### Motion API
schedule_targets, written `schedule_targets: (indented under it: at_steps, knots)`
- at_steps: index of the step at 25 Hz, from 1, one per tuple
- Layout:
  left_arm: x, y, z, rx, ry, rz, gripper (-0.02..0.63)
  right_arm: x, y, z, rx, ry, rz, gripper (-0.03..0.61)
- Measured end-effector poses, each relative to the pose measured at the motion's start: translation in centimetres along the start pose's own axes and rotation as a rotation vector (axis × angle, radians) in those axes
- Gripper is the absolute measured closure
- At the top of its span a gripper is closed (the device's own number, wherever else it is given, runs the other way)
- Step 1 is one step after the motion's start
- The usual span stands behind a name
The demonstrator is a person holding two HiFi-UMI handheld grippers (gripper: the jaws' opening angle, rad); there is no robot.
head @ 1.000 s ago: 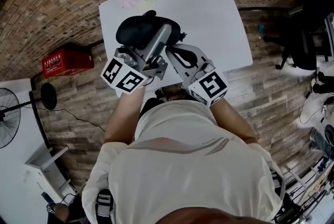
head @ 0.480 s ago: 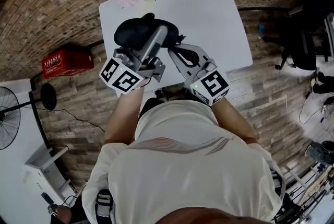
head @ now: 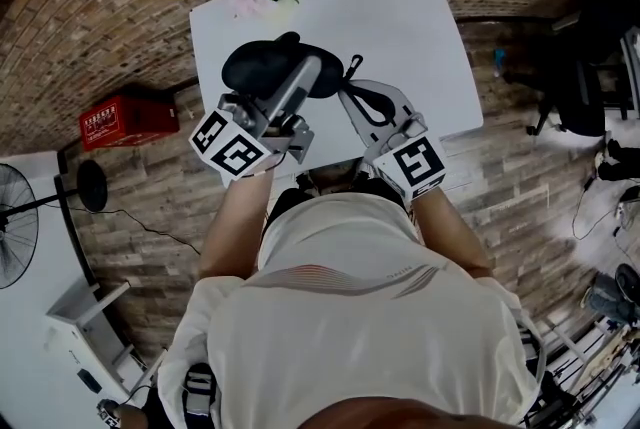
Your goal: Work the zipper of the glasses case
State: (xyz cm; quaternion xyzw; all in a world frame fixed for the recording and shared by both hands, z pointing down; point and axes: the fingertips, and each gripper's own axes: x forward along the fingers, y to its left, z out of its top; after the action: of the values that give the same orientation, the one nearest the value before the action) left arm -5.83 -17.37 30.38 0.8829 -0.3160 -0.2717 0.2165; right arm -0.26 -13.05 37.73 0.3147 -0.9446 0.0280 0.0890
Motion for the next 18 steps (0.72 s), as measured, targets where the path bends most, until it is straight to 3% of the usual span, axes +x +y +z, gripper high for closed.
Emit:
schedule_targets:
  at_steps: [6,12,18]
  knots:
    - [0.2,-0.1,-0.8,-0.036,0.049,-0.032,0.356,-0.6,-0.7,0.5,-0.161,-0.013,-0.025,0.523]
    - [0.3,1.3,-1.6,-0.182,0.052,0.011,0.356,-1.0,-1.5,0.6,-0.309,0.031,-0.092,0.520]
    - [0.4,1.7,-2.4,-0.207,0.118,0.007,0.356,-0.9,-1.8,0.6,-0.373,0.035,-0.101,0.515]
